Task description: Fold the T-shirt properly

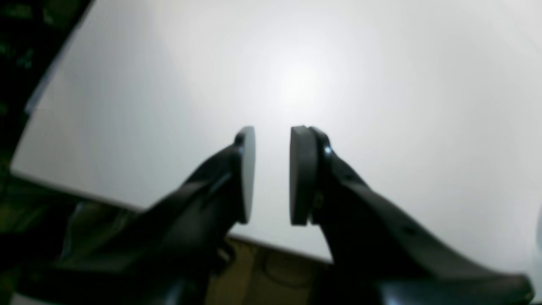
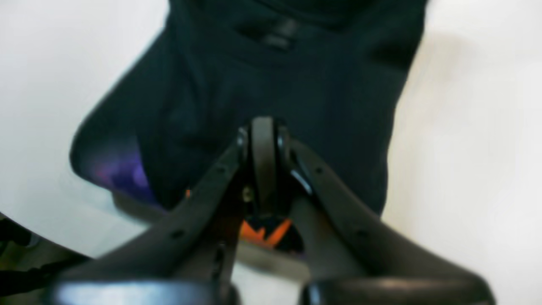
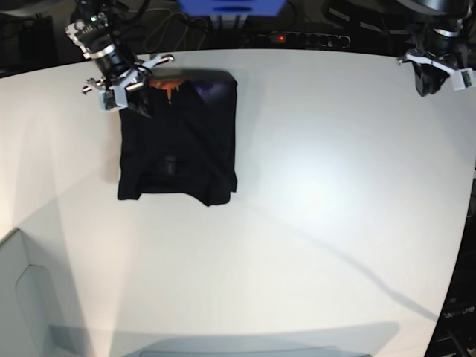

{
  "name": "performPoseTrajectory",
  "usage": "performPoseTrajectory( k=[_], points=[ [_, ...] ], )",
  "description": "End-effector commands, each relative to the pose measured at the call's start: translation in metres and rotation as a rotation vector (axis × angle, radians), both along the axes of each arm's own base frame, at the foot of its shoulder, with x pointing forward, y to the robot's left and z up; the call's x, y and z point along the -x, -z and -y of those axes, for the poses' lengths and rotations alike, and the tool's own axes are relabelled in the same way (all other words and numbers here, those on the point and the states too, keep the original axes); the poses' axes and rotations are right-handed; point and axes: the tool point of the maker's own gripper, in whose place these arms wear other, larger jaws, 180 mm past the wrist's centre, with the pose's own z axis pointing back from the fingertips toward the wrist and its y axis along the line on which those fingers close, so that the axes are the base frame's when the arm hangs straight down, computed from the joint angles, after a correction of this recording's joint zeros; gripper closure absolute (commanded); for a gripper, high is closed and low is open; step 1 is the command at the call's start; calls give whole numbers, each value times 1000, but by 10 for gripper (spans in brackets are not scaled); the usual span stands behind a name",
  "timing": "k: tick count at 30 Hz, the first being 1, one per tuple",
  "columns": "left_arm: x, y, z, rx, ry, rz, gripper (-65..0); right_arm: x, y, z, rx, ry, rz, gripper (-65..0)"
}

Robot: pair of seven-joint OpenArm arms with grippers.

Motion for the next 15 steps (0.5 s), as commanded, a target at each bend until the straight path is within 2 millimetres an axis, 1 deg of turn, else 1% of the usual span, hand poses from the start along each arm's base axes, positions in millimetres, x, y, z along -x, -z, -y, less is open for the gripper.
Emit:
performPoseTrajectory(
  k=[1,5,9,11,13,15],
  points=[
    [4,-8,-2,-12,-2,19,-136,-1,-4,0,-19,4,24,0],
    [20,2,4,22,-51,-2,-135,5,13,6,-22,12,-24,0],
    [30,9,6,38,-78,-23,-135,7,21,9,-20,8,-43,0],
    [36,14,8,52,-93,-36,-135,7,18,11,-26,17,-36,0],
    [44,17,9,62,-97,-57,-135,4,3,21,-61,63,8,0],
    [52,19,10,63,-98,-80,-134,6,-9,34,-73,105,38,0]
  ],
)
